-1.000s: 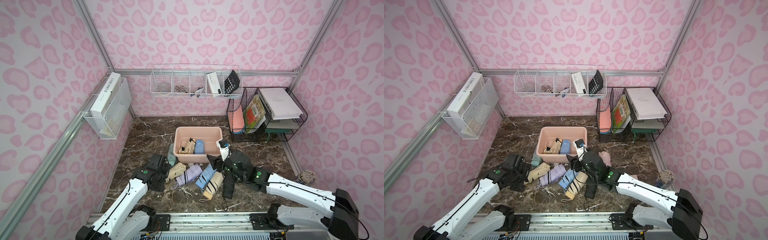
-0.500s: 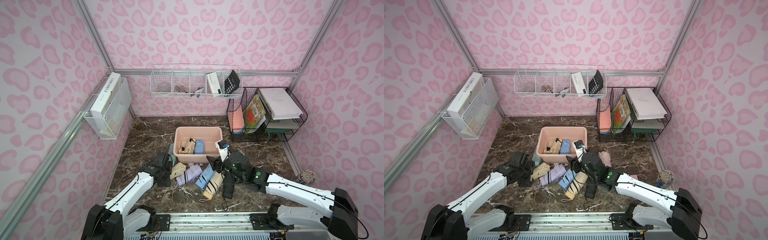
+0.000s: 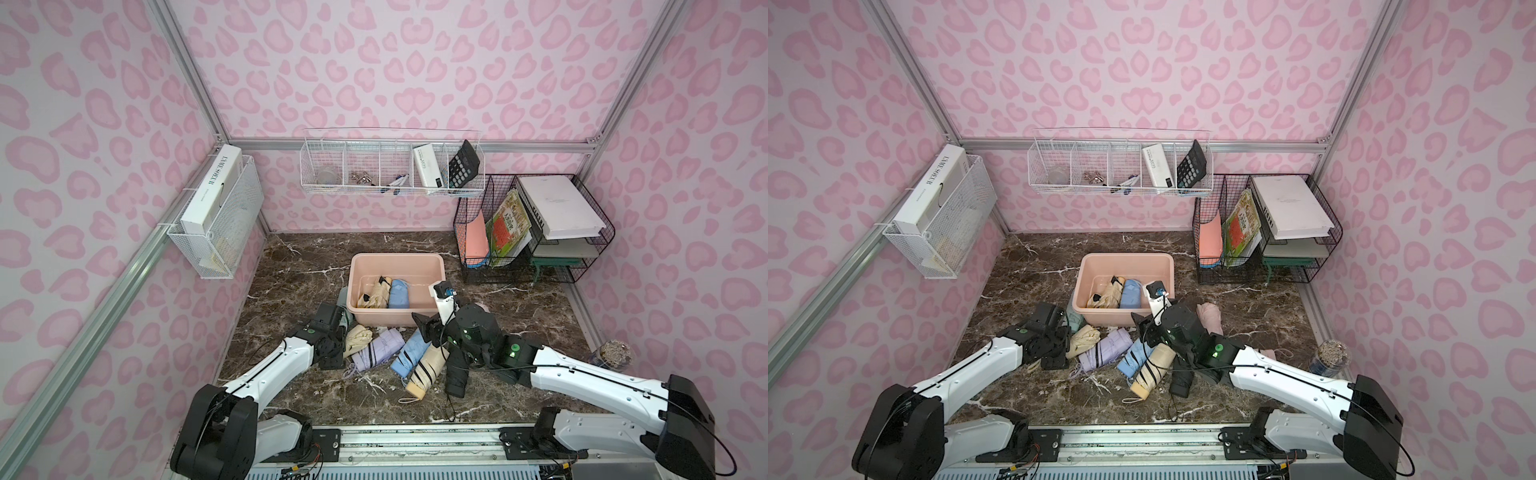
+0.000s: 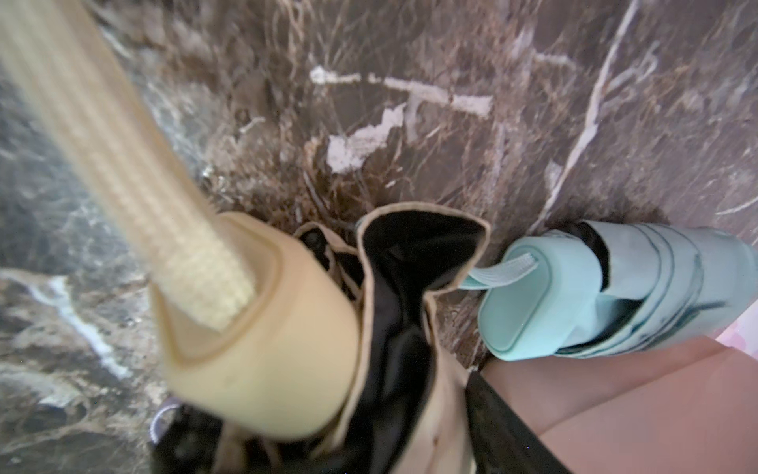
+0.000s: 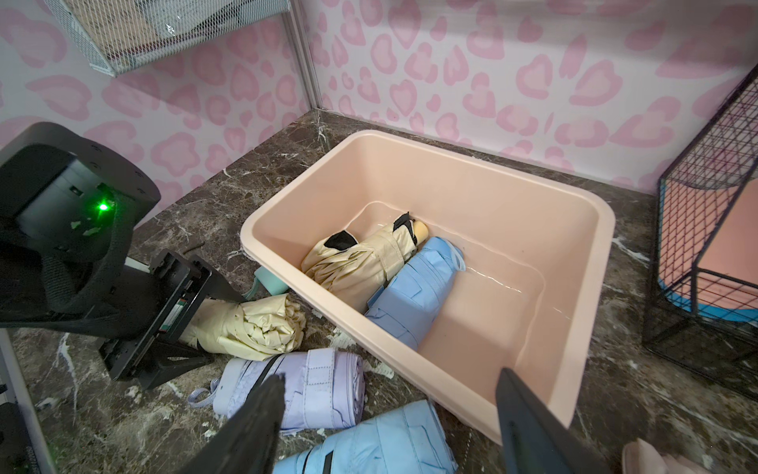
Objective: Put the umbrella into the storage box
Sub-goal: Pick up the umbrella from the center of the board.
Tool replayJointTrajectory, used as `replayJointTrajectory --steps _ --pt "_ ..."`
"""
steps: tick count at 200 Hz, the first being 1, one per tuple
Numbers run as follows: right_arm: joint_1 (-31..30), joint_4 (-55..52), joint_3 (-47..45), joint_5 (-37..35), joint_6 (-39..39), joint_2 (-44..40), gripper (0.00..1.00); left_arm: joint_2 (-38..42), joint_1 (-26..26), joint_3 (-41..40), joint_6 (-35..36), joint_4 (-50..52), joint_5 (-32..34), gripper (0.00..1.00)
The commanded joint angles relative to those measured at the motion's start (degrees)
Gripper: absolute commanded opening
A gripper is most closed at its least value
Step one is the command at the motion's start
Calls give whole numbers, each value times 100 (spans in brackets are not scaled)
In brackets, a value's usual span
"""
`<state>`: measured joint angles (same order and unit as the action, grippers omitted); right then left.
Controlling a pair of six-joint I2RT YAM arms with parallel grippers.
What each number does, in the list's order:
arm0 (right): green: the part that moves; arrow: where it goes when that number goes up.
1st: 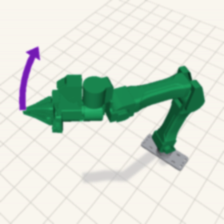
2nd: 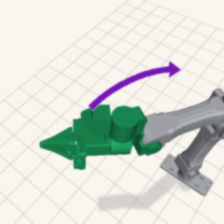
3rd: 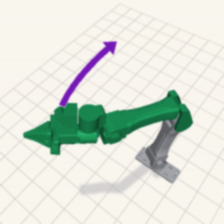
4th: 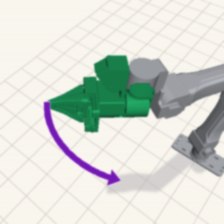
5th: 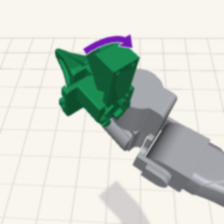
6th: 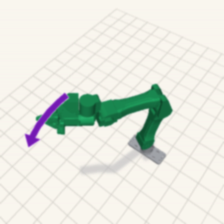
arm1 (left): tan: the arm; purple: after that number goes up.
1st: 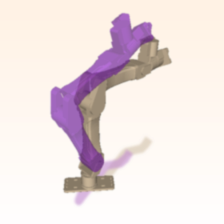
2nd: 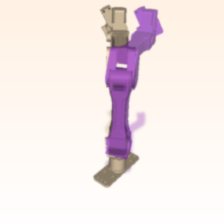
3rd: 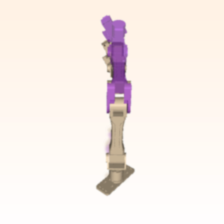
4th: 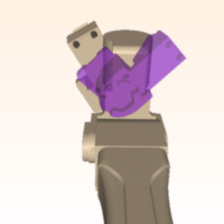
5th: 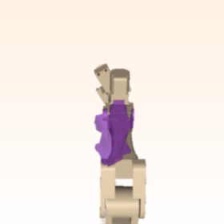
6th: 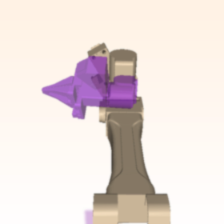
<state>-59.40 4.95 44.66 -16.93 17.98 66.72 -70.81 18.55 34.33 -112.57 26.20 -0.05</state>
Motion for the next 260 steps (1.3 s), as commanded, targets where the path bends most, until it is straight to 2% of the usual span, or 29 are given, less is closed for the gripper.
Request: replayJointTrajectory --steps 1,56,113,170,199,230,260 --pt "-29 15 51 -108 56 17 73 -89 -8 -64 -120 -115 6 68" --pt "-116 23 45 -191 90 34 73 -144 -3 -169 -177 -150 36 54" --pt "-170 14 34 -248 104 4 73 32 -2 -273 -205 55 152 33" --pt "-205 59 25 -276 136 -5 73 818 -8 -63 38 1212 766 9" --pt "-205 124 41 -211 153 21 73 1261 -9 365 785 1941 1406 1" --pt "-208 120 168 -60 178 107 73 1583 -9 1065 2206 2456 1894 0" --pt "-150 108 324 149 180 182 74 1725 -8 1804 3817 2556 1979 0"
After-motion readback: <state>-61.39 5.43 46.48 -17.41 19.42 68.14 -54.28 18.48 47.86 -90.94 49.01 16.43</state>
